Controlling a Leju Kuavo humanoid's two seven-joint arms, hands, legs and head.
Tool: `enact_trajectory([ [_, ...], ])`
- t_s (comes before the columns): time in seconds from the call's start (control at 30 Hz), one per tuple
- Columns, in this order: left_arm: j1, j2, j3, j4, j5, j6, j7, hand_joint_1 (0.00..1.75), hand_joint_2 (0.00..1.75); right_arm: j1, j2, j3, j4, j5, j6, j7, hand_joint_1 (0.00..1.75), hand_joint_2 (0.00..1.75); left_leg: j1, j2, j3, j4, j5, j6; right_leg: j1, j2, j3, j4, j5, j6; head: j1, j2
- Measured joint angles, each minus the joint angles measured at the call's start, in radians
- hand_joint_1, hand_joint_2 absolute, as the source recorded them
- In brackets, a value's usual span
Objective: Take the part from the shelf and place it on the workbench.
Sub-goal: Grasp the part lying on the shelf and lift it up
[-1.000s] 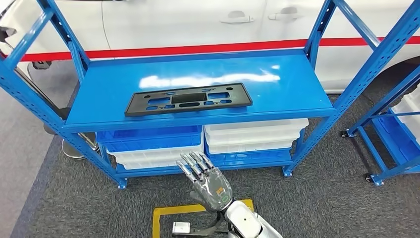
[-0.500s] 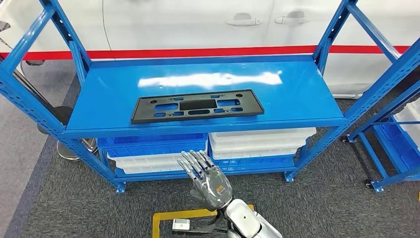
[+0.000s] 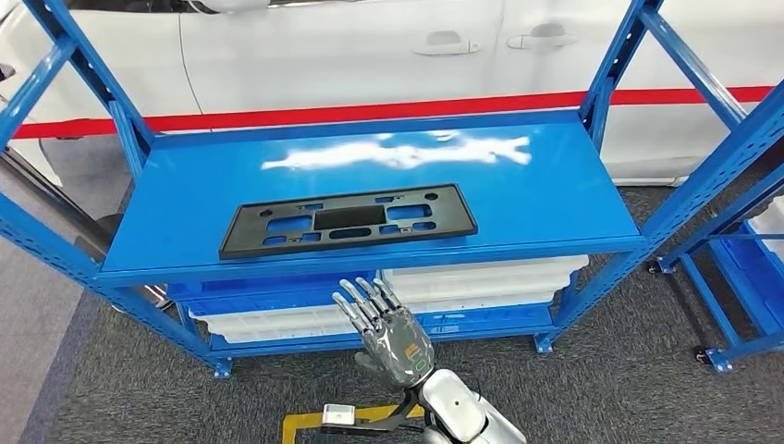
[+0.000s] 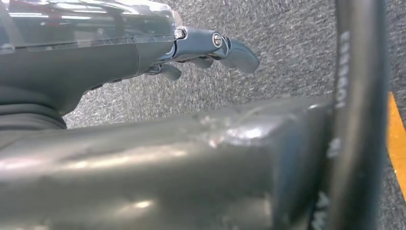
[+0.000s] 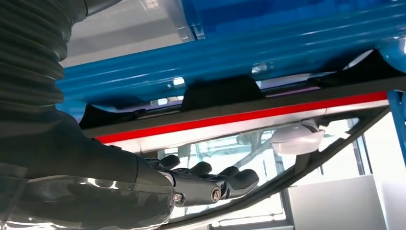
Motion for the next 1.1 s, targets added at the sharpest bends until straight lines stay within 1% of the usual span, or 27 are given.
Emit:
enact_trajectory([
  [0.03, 0.002, 0.001, 0.0, 0.0, 0.0, 0.0, 0.0, 0.0, 0.0, 0.001, 0.0, 0.0, 0.002, -0.001, 0.0, 0.0, 0.0, 1.75, 0.0, 0.0, -0.029, 0.028, 0.01, -0.002, 0.001, 0.001, 0.009, 0.001, -0.008, 0.0, 0.0, 0.0],
  [0.07, 0.004, 0.001, 0.0, 0.0, 0.0, 0.0, 0.0, 0.0, 0.0, 0.002, 0.0, 0.0, 0.005, -0.001, 0.0, 0.0, 0.0, 1.75, 0.0, 0.0, -0.04, 0.019, 0.04, -0.003, 0.001, 0.003, 0.019, 0.002, -0.016, 0.0, 0.0, 0.0],
  [0.1, 0.005, 0.001, 0.0, 0.0, -0.001, 0.0, 0.0, 0.0, 0.0, 0.002, 0.0, 0.0, 0.006, -0.002, 0.0, 0.0, 0.0, 1.75, 0.0, 0.0, -0.034, -0.027, 0.087, -0.002, 0.001, 0.004, 0.031, 0.002, -0.026, 0.002, 0.0, 0.0],
  [0.13, 0.006, 0.001, 0.0, 0.0, -0.001, 0.0, 0.0, 0.0, 0.0, 0.002, 0.0, 0.0, 0.007, -0.002, 0.0, 0.0, 0.0, 1.75, 0.0, 0.0, -0.015, -0.093, 0.136, 0.0, 0.001, 0.004, 0.043, 0.003, -0.035, 0.004, 0.0, 0.0],
  [0.17, 0.006, 0.001, 0.0, 0.0, -0.001, 0.0, 0.0, 0.0, 0.0, 0.001, 0.0, 0.0, 0.008, -0.002, 0.0, 0.0, 0.0, 1.75, -0.002, 0.0, 0.006, -0.15, 0.168, 0.003, 0.003, 0.005, 0.052, 0.005, -0.045, 0.009, 0.0, 0.0],
  [0.2, 0.004, 0.002, 0.0, 0.0, -0.001, 0.0, 0.0, 0.0, 0.0, 0.0, 0.001, 0.0, 0.009, -0.002, 0.0, 0.001, 0.0, 1.75, -0.004, 0.0, 0.023, -0.193, 0.184, 0.009, 0.004, 0.005, 0.057, 0.006, -0.052, 0.013, 0.0, 0.0],
  [0.27, 0.002, 0.002, 0.0, 0.0, -0.002, 0.0, 0.001, 0.0, 0.0, -0.001, 0.001, 0.0, 0.01, -0.002, 0.0, 0.002, 0.0, 1.75, -0.009, -0.001, 0.035, -0.218, 0.176, 0.021, 0.006, 0.005, 0.059, 0.006, -0.059, 0.023, 0.0, 0.0],
  [0.33, 0.003, 0.003, 0.0, 0.0, -0.003, 0.0, 0.0, 0.0, 0.0, -0.003, 0.002, 0.0, 0.01, -0.001, -0.001, 0.002, 0.0, 1.75, -0.005, -0.002, 0.042, -0.229, 0.17, 0.032, 0.007, 0.004, 0.062, 0.006, -0.066, 0.032, 0.0, 0.0],
  [0.37, 0.003, 0.003, 0.0, 0.0, -0.004, 0.0, 0.0, 0.0, 0.0, -0.004, 0.002, 0.0, 0.01, -0.001, -0.001, 0.003, 0.0, 1.75, -0.002, -0.001, 0.048, -0.234, 0.168, 0.038, 0.007, 0.003, 0.057, 0.021, -0.076, 0.037, 0.0, 0.0],
  [0.4, 0.003, 0.003, 0.0, 0.0, -0.004, -0.001, -0.001, 0.0, 0.0, -0.005, 0.003, -0.001, 0.01, -0.001, -0.001, 0.003, 0.0, 1.75, 0.002, -0.001, 0.055, -0.24, 0.166, 0.043, 0.007, 0.002, 0.04, 0.058, -0.094, 0.042, 0.0, 0.0],
  [0.43, 0.003, 0.003, 0.0, 0.0, -0.004, -0.001, -0.001, 0.0, 0.0, -0.006, 0.002, -0.002, 0.01, -0.002, -0.001, 0.004, 0.0, 1.75, 0.003, 0.0, 0.061, -0.242, 0.163, 0.048, 0.004, 0.001, 0.008, 0.116, -0.117, 0.046, 0.0, 0.0],
  [0.5, 0.001, 0.003, 0.0, 0.0, -0.004, -0.001, -0.002, 0.0, 0.0, -0.005, 0.001, -0.003, 0.011, -0.004, -0.001, 0.006, 0.0, 1.75, 0.003, 0.0, 0.071, -0.243, 0.154, 0.053, -0.001, 0.001, -0.082, 0.254, -0.154, 0.051, 0.0, 0.0],
  [0.53, 0.001, 0.003, 0.0, 0.0, -0.004, -0.001, -0.002, 0.0, 0.0, -0.003, 0.0, -0.004, 0.012, -0.005, -0.001, 0.006, 0.0, 1.75, 0.003, -0.001, 0.077, -0.243, 0.149, 0.053, -0.003, 0.001, -0.118, 0.295, -0.151, 0.053, 0.0, 0.0],
  [0.57, 0.002, 0.003, 0.0, 0.0, -0.004, -0.001, -0.002, 0.0, 0.0, -0.002, 0.0, -0.004, 0.013, -0.006, -0.001, 0.007, 0.0, 1.75, 0.003, -0.002, 0.085, -0.242, 0.142, 0.051, -0.006, 0.001, -0.135, 0.296, -0.126, 0.054, 0.0, 0.0],
  [0.6, 0.002, 0.003, 0.0, 0.0, -0.004, -0.001, -0.002, 0.0, 0.0, -0.002, 0.0, -0.005, 0.013, -0.008, -0.001, 0.007, 0.0, 1.75, 0.003, -0.002, 0.096, -0.242, 0.134, 0.049, -0.008, 0.0, -0.131, 0.258, -0.082, 0.053, 0.0, 0.0],
  [0.63, 0.003, 0.003, 0.0, 0.0, -0.005, -0.001, -0.002, 0.0, 0.0, -0.002, 0.0, -0.007, 0.013, -0.011, -0.001, 0.007, 0.0, 1.75, 0.003, -0.003, 0.106, -0.243, 0.126, 0.046, -0.009, 0.0, -0.112, 0.191, -0.029, 0.051, 0.0, 0.0],
  [0.67, 0.003, 0.003, 0.0, 0.0, -0.006, -0.001, -0.002, 0.0, 0.0, -0.003, 0.0, -0.009, 0.013, -0.013, -0.001, 0.008, 0.0, 1.75, 0.002, -0.004, 0.114, -0.242, 0.118, 0.041, -0.008, -0.001, -0.09, 0.126, 0.01, 0.048, 0.0, 0.0],
  [0.7, 0.002, 0.002, 0.0, 0.001, -0.006, -0.001, -0.002, 0.0, 0.0, -0.004, 0.0, -0.012, 0.013, -0.016, -0.001, 0.008, 0.0, 1.75, 0.0, -0.004, 0.119, -0.242, 0.111, 0.035, -0.006, -0.001, -0.069, 0.072, 0.03, 0.044, 0.0, 0.0],
  [0.73, 0.001, 0.002, 0.0, 0.001, -0.007, -0.001, -0.002, 0.0, 0.0, -0.005, 0.0, -0.014, 0.013, -0.018, -0.001, 0.009, 0.0, 1.75, -0.001, -0.005, 0.121, -0.242, 0.105, 0.029, -0.003, -0.001, -0.058, 0.042, 0.035, 0.04, 0.0, 0.0],
  [0.83, -0.001, 0.002, 0.0, 0.001, -0.01, 0.0, -0.001, 0.0, 0.0, -0.005, 0.0, -0.026, 0.012, -0.02, -0.001, 0.006, 0.0, 1.75, 0.0, -0.002, 0.129, -0.248, 0.095, 0.011, -0.002, 0.003, -0.046, 0.024, 0.019, 0.025, 0.0, 0.0],
  [0.87, -0.002, 0.002, 0.0, 0.001, -0.012, 0.0, -0.001, 0.0, 0.0, -0.006, 0.001, -0.029, 0.012, -0.021, -0.001, 0.005, 0.0, 1.75, 0.001, -0.001, 0.129, -0.238, 0.088, 0.006, -0.004, 0.003, -0.039, 0.019, 0.016, 0.018, 0.0, 0.0],
  [0.9, -0.002, 0.002, 0.0, 0.001, -0.014, -0.001, -0.001, 0.0, 0.0, -0.008, 0.002, -0.032, 0.011, -0.021, -0.001, 0.003, 0.0, 1.75, 0.002, 0.0, 0.119, -0.209, 0.073, 0.002, -0.006, 0.003, -0.031, 0.014, 0.014, 0.012, 0.0, 0.0],
  [0.93, -0.003, 0.002, 0.0, 0.001, -0.015, -0.001, -0.002, 0.0, 0.0, -0.009, 0.002, -0.034, 0.011, -0.021, -0.001, 0.002, 0.0, 1.75, 0.003, 0.0, 0.094, -0.158, 0.052, -0.001, -0.006, 0.002, -0.022, 0.01, 0.01, 0.006, 0.0, 0.0],
  [1.0, -0.001, 0.002, 0.0, 0.001, -0.016, -0.001, -0.002, 0.0, 0.0, -0.009, 0.003, -0.036, 0.011, -0.021, -0.001, 0.001, 0.0, 1.75, 0.003, 0.0, 0.013, -0.02, 0.005, -0.004, -0.002, 0.001, -0.01, 0.01, -0.001, -0.001, 0.0, 0.0],
  [1.03, 0.001, 0.002, 0.0, 0.001, -0.016, -0.001, -0.001, 0.0, 0.0, -0.008, 0.003, -0.038, 0.012, -0.021, -0.001, 0.001, 0.0, 1.75, 0.003, 0.0, -0.023, 0.028, 0.0, -0.005, 0.0, 0.001, -0.003, 0.01, -0.007, -0.003, 0.0, 0.0],
  [1.07, 0.002, 0.002, 0.0, 0.001, -0.016, -0.001, -0.001, 0.0, 0.0, -0.007, 0.003, -0.038, 0.012, -0.021, -0.001, 0.001, 0.0, 1.75, 0.003, 0.0, -0.043, 0.041, 0.016, -0.004, 0.003, 0.003, 0.005, 0.011, -0.014, -0.004, 0.0, 0.0],
  [1.1, 0.004, 0.002, 0.0, 0.001, -0.017, -0.001, -0.001, 0.0, 0.0, -0.007, 0.003, -0.039, 0.013, -0.022, -0.001, 0.002, 0.0, 1.75, 0.003, 0.0, -0.043, 0.012, 0.053, -0.001, 0.005, 0.004, 0.015, 0.011, -0.021, -0.004, 0.0, 0.0],
])
